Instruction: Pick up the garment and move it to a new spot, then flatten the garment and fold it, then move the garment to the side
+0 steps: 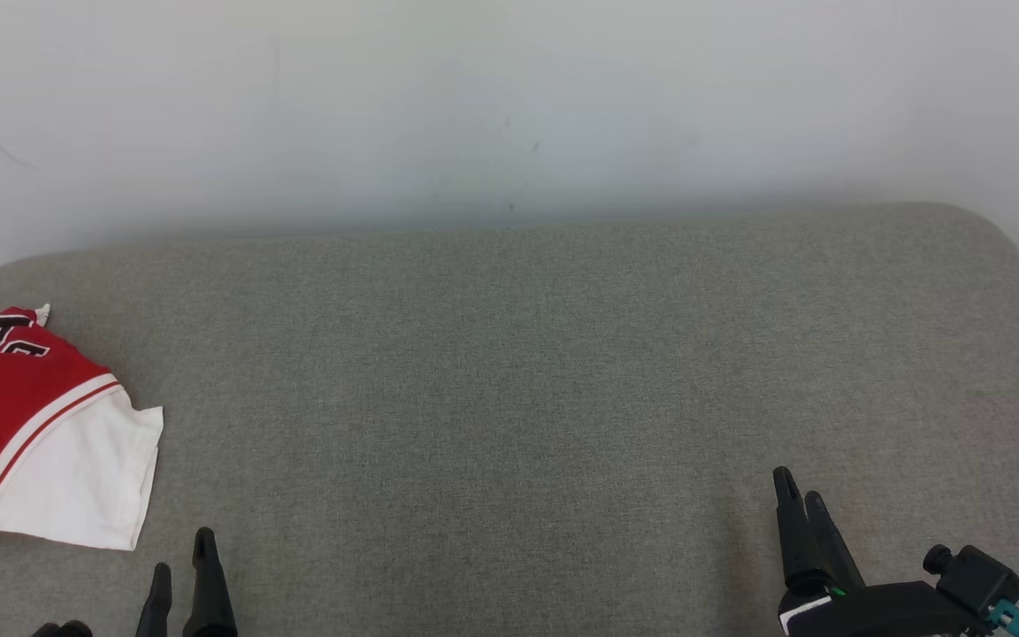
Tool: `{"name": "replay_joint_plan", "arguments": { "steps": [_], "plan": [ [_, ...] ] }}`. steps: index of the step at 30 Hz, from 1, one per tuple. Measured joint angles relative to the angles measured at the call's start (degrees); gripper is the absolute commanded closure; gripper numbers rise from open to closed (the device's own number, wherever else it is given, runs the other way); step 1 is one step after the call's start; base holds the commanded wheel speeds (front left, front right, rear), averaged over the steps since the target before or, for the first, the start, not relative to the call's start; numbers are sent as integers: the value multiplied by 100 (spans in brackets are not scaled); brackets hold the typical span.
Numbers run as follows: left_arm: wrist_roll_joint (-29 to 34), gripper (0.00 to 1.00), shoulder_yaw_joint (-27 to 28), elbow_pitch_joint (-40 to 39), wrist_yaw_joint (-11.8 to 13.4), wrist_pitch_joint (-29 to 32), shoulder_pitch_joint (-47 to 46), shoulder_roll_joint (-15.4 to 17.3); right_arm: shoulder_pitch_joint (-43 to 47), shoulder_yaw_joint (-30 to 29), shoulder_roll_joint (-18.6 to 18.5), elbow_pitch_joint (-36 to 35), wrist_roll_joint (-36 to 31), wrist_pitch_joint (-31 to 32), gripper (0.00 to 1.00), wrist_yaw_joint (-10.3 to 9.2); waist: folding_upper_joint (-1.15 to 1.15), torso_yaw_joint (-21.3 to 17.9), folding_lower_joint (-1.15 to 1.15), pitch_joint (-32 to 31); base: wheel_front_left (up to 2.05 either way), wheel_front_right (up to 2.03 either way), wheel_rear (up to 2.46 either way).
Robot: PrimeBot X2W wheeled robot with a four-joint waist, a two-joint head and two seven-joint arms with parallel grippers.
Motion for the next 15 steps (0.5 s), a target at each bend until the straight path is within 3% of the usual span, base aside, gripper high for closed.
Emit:
{"name": "replay_joint_plan", "arguments": {
  "steps": [15],
  "plan": [
    [1171,0,-93,-15,99,-249,112,41,58,132,-1,-66,-1243,-246,0,0,0,15,0,-23,0,0,0]
  ]
}}
